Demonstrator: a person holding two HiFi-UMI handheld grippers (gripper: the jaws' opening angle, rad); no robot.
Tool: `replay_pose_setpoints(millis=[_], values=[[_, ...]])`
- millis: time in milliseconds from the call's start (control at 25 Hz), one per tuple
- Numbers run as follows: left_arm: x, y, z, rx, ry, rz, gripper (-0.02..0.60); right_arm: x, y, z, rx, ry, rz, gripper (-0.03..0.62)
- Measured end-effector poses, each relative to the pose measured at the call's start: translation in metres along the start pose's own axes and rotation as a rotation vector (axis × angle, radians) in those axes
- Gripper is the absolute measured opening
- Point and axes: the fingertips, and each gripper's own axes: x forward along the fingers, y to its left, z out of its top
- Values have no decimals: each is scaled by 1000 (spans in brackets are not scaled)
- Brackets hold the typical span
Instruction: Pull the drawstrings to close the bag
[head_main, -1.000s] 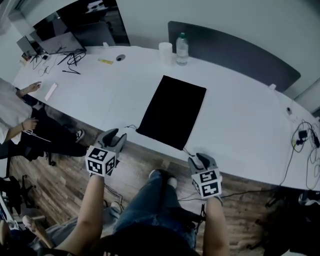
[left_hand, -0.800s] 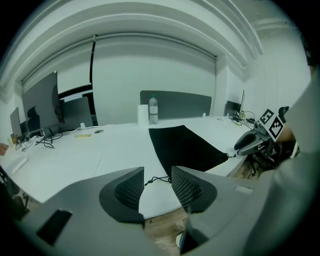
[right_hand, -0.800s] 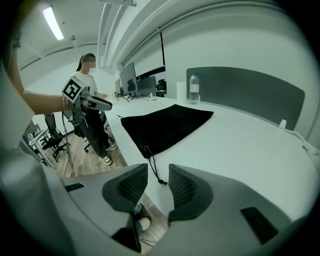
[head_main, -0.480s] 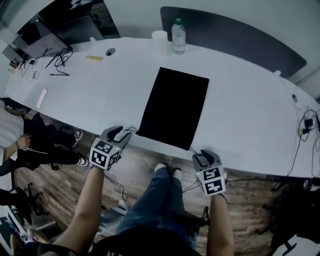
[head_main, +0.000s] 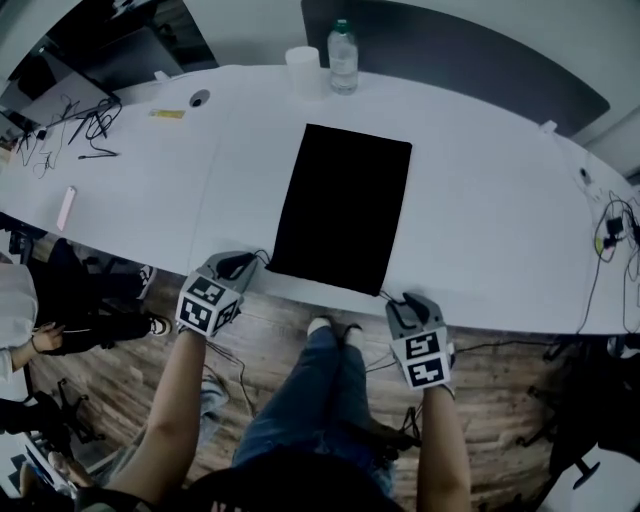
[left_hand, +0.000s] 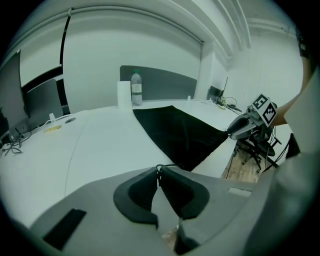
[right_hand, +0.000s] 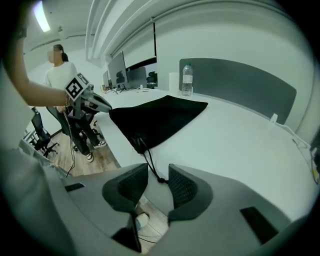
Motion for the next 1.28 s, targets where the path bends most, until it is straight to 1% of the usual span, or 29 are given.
replay_pose_setpoints(millis=[40,80,120,280,440,960,1280], values=[[-1,1,1,-1,-10,-3,23,-1,0,0,3,-4,-16,113],[-2,1,3,-5,-21,-8,20,-1,0,-1,2,-9,-36,76],[-3,1,5,-12,-31,-15,20,-3,-1,-1,-1,-16,-54,12],[-8,0,11,-27,-61,-36,15,-4,-1,-2,15,-25,-84,3],[-14,-2,15,-30,-76,-35,14,-13,-5,4,11,-45,-117,2],[-38,-6,37,-32,-133,43,11,-49,-29,36,-13,-141,-210,2],[-50,-2,57,-49,-192,99,11,-71,-48,64,-38,-209,-260,2]])
